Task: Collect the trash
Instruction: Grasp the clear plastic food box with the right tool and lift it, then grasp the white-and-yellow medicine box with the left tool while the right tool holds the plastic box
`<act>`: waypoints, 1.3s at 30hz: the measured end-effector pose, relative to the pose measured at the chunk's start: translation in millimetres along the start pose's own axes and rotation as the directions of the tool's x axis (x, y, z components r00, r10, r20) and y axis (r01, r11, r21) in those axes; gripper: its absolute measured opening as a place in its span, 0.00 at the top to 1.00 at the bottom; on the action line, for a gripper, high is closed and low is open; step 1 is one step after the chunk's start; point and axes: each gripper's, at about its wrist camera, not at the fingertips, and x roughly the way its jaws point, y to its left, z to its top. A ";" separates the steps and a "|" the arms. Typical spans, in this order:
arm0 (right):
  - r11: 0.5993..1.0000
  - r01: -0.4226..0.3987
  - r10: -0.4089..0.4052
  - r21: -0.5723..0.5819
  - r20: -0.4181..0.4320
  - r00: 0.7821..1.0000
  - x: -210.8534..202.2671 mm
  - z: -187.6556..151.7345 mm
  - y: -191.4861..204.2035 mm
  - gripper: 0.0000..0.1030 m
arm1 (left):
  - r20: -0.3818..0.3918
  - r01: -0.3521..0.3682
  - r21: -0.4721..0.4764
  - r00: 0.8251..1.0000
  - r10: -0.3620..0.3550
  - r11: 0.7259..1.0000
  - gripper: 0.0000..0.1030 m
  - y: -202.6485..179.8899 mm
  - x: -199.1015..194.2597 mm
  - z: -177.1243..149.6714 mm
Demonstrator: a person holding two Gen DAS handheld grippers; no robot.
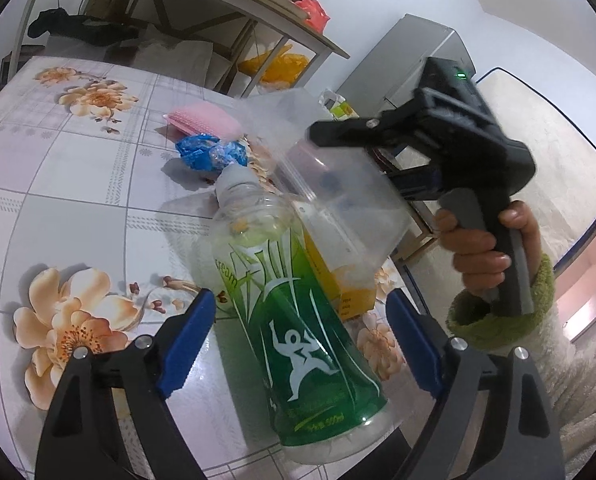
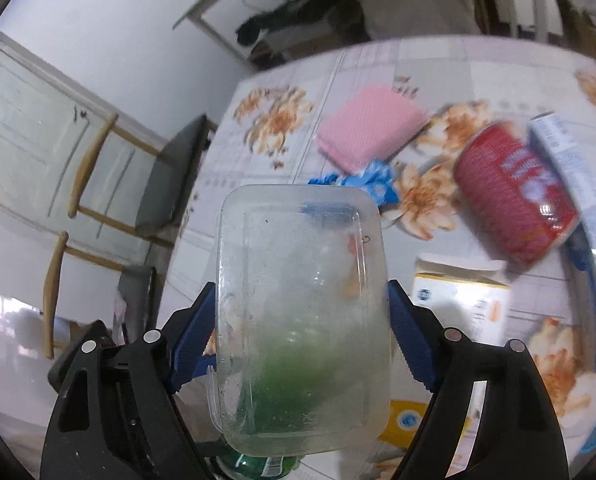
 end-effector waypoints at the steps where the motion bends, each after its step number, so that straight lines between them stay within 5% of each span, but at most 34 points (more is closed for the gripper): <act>1: 1.000 0.001 -0.001 0.006 0.023 1.000 -8.9 -3.1 -1.1 0.25 | -0.001 -0.001 -0.001 1.000 0.001 1.000 0.18 -0.6 0.0 -0.7; 7: 0.998 0.048 -0.055 0.041 0.168 0.984 -65.6 -34.4 -13.5 0.25 | 0.002 0.007 0.013 1.000 -0.007 1.000 0.18 -8.6 0.6 -1.1; 15: 0.976 0.129 -0.178 0.173 0.305 0.936 -126.5 -99.3 -48.5 0.25 | 0.023 0.024 0.100 0.999 -0.027 0.995 0.18 -39.6 0.5 19.8; 20: 0.954 0.120 -0.209 0.276 0.323 0.923 -136.8 -141.1 -76.6 0.25 | -0.070 -0.047 0.220 0.996 0.064 0.974 0.18 -80.3 36.2 39.1; 24: 0.938 0.060 -0.188 0.340 0.358 0.915 -145.5 -164.9 -96.3 0.25 | -0.173 -0.090 0.240 0.976 0.134 0.967 0.18 -99.4 81.2 49.6; 28: 0.926 0.013 -0.172 0.377 0.392 0.904 -153.5 -181.5 -109.8 0.25 | -0.284 -0.164 0.281 0.927 0.245 0.946 0.18 -112.2 132.4 57.2; 30: 0.926 0.004 -0.168 0.379 0.403 0.900 -159.8 -190.1 -114.2 0.25 | -0.357 -0.189 0.310 0.885 0.298 0.932 0.18 -113.1 159.1 63.3; 36: 0.918 -0.036 -0.151 0.395 0.430 0.890 -165.1 -204.5 -133.2 0.25 | -0.414 -0.365 0.312 0.778 0.472 0.877 0.18 -96.4 203.0 83.1; 39: 0.911 -0.059 -0.141 0.408 0.443 0.885 -167.5 -213.0 -142.5 0.25 | -0.472 -0.388 0.300 0.734 0.489 0.871 0.18 -86.2 218.7 84.8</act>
